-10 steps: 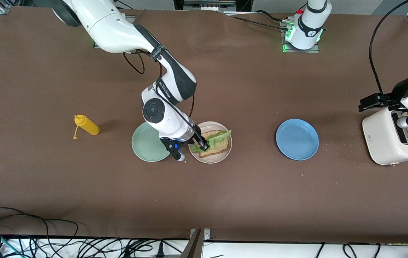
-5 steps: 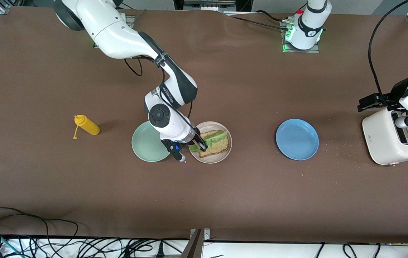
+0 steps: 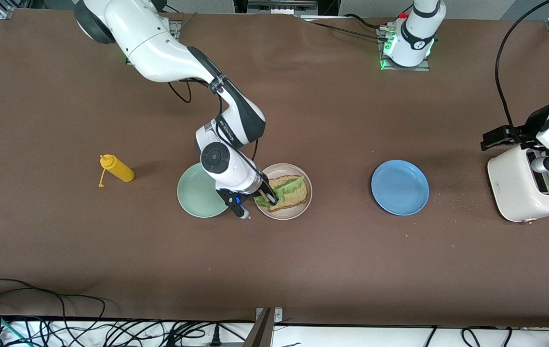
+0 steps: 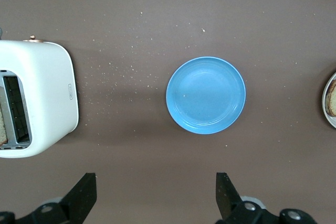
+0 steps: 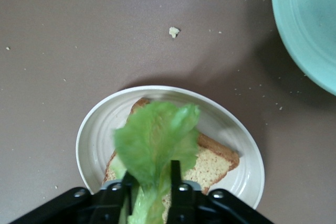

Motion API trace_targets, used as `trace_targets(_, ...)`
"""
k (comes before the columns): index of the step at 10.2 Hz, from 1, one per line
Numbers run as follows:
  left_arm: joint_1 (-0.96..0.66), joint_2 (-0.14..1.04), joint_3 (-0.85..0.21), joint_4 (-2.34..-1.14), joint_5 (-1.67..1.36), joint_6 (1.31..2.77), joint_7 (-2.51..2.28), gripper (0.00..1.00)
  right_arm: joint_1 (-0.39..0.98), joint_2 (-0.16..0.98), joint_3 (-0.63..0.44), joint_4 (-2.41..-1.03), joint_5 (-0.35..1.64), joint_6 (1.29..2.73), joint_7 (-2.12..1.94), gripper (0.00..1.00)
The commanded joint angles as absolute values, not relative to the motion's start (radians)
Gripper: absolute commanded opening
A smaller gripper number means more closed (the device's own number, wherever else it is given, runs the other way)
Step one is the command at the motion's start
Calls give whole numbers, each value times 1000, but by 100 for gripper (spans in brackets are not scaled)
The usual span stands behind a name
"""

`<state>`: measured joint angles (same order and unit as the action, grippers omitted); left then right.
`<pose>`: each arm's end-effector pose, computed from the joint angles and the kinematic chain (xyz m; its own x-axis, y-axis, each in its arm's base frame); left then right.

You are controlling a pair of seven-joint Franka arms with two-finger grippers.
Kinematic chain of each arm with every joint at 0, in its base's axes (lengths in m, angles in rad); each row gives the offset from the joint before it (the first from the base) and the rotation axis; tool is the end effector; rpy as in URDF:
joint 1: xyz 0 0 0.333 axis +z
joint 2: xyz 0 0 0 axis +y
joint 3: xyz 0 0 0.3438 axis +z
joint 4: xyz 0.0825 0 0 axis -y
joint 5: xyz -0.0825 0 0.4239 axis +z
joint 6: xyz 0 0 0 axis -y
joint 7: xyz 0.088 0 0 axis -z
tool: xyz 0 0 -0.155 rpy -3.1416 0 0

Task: Make sandwich on beige plate with both arms
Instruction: 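Lower the lettuce onto the bread and open the right gripper, then withdraw the right gripper from the plate toward the yellow bottle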

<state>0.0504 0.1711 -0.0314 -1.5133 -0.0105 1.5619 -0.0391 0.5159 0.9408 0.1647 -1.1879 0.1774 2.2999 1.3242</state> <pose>0.6386 0.0118 0.5271 0.9908 0.0576 -0.1226 0.0594 -0.9982 0.0110 0.6731 0.5105 0.1856 0.6751 -0.6995 -0.2341 -0.7377 -0.6402 -0.2144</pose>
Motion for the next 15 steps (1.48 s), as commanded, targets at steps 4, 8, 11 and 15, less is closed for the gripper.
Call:
trace_targets(4, 43, 190, -31, -1480, 15, 1537, -40, 100, 515, 939, 166, -1169, 175, 2243, 1353, 70)
trace_targets(8, 43, 192, -31, -1480, 15, 1537, -40, 100, 424, 815, 167, -1170, 175, 2038, 1265, 73)
trace_targets(11, 43, 192, -31, -1480, 14, 1537, -40, 100, 307, 707, 166, -1172, 176, 1779, 1023, 73)
trace_targets(15, 43, 192, -31, -1479, 14, 1537, -40, 100, 172, 591, 88, -1189, 158, 1499, 633, 88)
